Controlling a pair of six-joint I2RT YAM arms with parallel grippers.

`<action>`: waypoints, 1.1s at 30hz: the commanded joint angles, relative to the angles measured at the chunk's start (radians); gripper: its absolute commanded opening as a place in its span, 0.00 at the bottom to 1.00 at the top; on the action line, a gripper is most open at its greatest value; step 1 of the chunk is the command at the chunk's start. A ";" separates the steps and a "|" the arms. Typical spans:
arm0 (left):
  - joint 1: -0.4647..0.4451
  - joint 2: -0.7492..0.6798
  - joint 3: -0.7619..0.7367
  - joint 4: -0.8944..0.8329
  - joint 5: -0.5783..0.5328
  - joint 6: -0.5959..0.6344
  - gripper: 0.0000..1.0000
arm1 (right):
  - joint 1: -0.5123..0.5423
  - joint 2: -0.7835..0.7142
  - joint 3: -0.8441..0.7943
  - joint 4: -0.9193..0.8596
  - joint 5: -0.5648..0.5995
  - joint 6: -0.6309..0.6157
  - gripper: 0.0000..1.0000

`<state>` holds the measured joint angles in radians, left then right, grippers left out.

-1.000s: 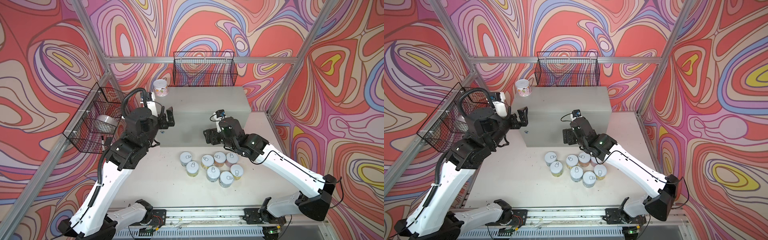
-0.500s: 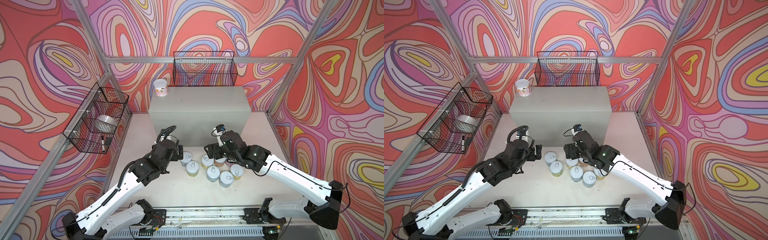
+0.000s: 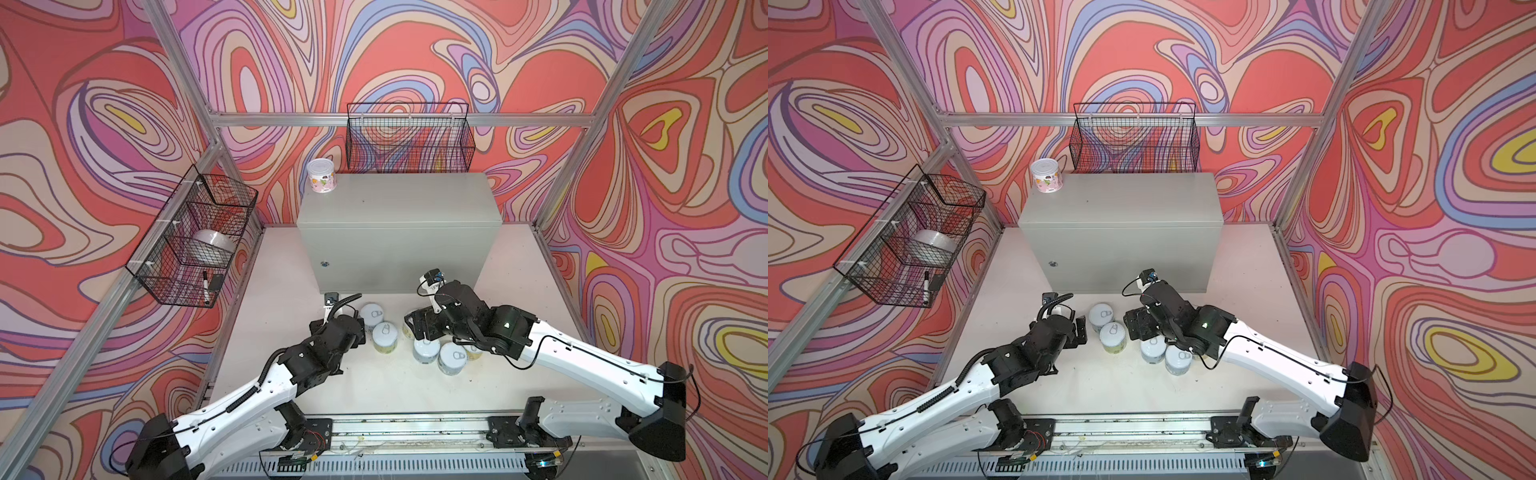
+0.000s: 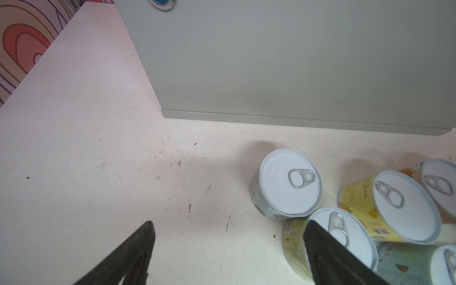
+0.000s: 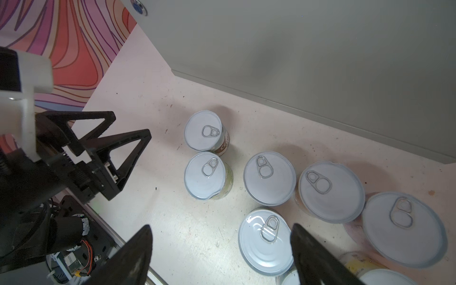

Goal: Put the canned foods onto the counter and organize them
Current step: 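Withdraw the left gripper from the cabinet toward the cans while the right lowers, then lower the open left gripper toward the blue-labelled can at the cluster edge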

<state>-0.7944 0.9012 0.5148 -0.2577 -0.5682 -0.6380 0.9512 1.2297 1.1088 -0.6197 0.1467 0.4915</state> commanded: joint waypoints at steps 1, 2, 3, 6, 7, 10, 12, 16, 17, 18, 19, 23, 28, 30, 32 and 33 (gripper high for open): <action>-0.006 0.001 -0.092 0.124 -0.029 -0.056 0.95 | 0.004 0.010 -0.009 0.018 -0.014 0.003 0.90; -0.006 0.010 -0.117 0.166 -0.025 -0.059 0.95 | 0.004 0.013 -0.009 0.021 -0.014 0.002 0.90; -0.006 0.025 -0.133 0.198 -0.021 -0.060 0.96 | 0.004 0.012 -0.009 0.023 -0.012 0.001 0.90; -0.007 0.084 -0.162 0.258 -0.009 -0.052 0.96 | 0.004 0.015 -0.007 0.025 -0.011 -0.002 0.89; -0.008 0.098 -0.180 0.301 0.000 -0.042 0.95 | 0.002 0.016 -0.007 0.027 -0.011 -0.003 0.89; -0.012 0.154 -0.243 0.431 0.009 -0.020 0.95 | 0.002 0.019 -0.004 0.025 -0.010 -0.010 0.89; -0.012 0.193 -0.279 0.524 0.026 0.008 0.95 | 0.003 0.019 -0.001 0.022 -0.009 -0.011 0.89; -0.014 0.269 -0.310 0.620 0.049 0.040 0.94 | 0.003 0.012 -0.001 0.019 -0.001 -0.016 0.89; -0.015 0.289 -0.319 0.652 0.061 0.051 0.94 | 0.003 0.008 -0.003 0.018 0.000 -0.017 0.89; -0.017 0.309 -0.325 0.684 0.072 0.062 0.94 | 0.003 0.005 -0.007 0.021 0.005 -0.018 0.89; -0.018 0.325 -0.330 0.712 0.081 0.074 0.93 | 0.003 0.001 -0.010 0.025 0.011 -0.019 0.89; -0.019 0.421 -0.350 0.844 0.117 0.119 0.93 | 0.003 -0.003 -0.012 0.027 0.019 -0.019 0.89; -0.020 0.550 -0.351 1.006 0.173 0.136 0.94 | 0.003 -0.011 -0.009 0.022 0.030 -0.019 0.89; -0.020 0.603 -0.342 1.056 0.193 0.142 0.94 | 0.003 -0.010 -0.005 0.021 0.034 -0.021 0.89; -0.021 0.650 -0.334 1.102 0.216 0.148 0.94 | 0.003 -0.007 0.003 0.017 0.037 -0.023 0.89; -0.023 0.668 -0.333 1.119 0.219 0.148 0.94 | 0.003 -0.005 0.005 0.016 0.037 -0.025 0.89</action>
<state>-0.8074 1.5116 0.1844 0.7998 -0.4381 -0.4885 0.9512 1.2362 1.1088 -0.6125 0.1638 0.4797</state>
